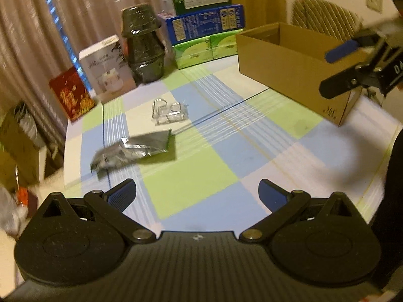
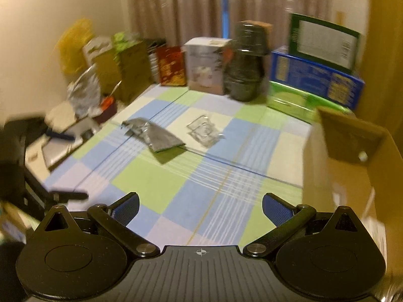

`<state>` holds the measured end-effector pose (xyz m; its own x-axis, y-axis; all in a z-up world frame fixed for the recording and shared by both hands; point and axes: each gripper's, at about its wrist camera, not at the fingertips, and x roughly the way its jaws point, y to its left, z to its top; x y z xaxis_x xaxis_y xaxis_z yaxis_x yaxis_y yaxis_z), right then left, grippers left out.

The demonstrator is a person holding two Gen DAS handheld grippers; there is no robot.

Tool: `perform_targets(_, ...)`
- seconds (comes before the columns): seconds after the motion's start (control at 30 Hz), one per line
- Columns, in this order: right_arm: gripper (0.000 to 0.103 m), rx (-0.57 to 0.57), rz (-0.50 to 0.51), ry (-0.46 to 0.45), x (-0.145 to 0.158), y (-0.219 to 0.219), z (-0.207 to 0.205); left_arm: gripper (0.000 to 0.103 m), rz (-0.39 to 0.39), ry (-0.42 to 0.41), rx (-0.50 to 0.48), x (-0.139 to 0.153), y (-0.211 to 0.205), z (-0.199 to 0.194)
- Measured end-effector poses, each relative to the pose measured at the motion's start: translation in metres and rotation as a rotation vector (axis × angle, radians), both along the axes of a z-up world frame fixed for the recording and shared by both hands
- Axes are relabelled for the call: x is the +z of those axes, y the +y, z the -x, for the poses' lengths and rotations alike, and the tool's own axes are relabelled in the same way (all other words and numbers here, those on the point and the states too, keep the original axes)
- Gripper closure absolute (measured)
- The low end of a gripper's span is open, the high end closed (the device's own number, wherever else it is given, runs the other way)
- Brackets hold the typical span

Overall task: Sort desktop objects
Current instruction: 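Move both tools down toward the silver foil bag and clear plastic holder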

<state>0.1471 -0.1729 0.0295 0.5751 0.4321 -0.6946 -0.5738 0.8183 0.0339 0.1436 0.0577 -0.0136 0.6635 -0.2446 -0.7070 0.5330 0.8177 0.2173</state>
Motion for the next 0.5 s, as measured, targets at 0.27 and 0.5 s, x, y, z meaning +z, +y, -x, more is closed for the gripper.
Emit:
perform_targets(0.27, 0.002, 0.226, 0.122, -0.054, -0.021, 0.042, -0.047, 0.002, -0.149, -0.058, -0.194, -0.009, 0.032, -0.057)
perform_targets(0.5, 0.007, 0.361, 0.166, -0.052, -0.040, 0.081, -0.115, 0.007, -0.310, -0.053, -0.375, -0.037, 0.042, -0.120)
